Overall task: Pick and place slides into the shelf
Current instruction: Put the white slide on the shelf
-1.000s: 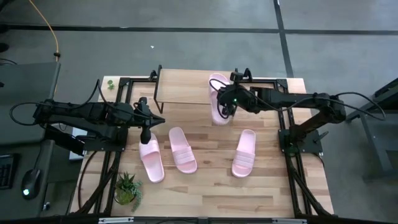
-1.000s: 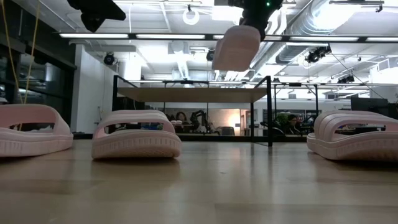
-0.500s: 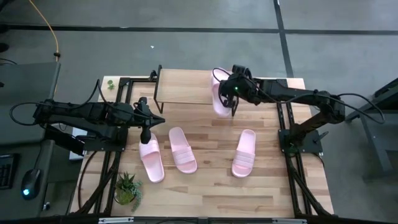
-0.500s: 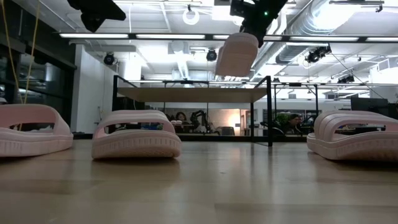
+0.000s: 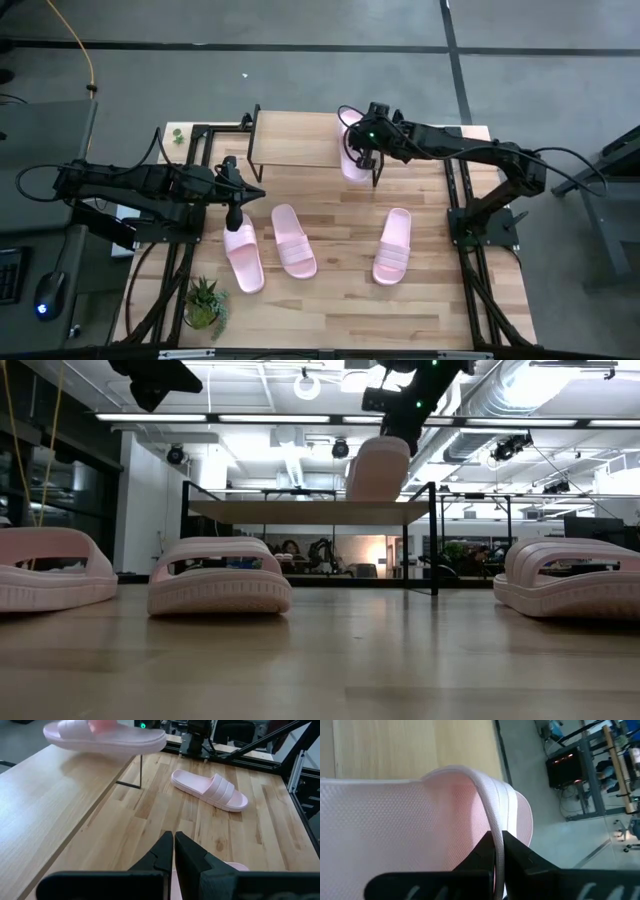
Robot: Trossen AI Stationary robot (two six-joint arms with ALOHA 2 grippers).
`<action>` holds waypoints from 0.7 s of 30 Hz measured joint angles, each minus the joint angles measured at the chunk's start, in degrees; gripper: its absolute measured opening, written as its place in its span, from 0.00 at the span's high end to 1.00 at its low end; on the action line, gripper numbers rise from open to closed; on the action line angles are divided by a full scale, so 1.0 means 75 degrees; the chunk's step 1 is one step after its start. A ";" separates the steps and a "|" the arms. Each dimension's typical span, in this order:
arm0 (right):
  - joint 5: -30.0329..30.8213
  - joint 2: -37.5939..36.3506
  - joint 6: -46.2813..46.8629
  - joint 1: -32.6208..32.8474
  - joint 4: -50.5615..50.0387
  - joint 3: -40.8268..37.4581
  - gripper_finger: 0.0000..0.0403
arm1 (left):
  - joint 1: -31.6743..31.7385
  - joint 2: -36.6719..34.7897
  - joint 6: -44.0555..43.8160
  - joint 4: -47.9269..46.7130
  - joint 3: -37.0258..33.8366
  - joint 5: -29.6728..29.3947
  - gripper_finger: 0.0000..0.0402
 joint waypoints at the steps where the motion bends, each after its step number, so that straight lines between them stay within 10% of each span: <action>1: 0.0008 0.0036 -0.0003 -0.0024 0.0001 0.0000 1.00 | 0.0000 -0.0003 0.0000 0.0000 0.0000 0.0000 0.98; 21: -0.0021 0.0070 -0.0229 -0.0305 -0.0662 0.0000 1.00 | 0.0000 0.0000 0.0137 0.0000 0.0000 0.0003 0.98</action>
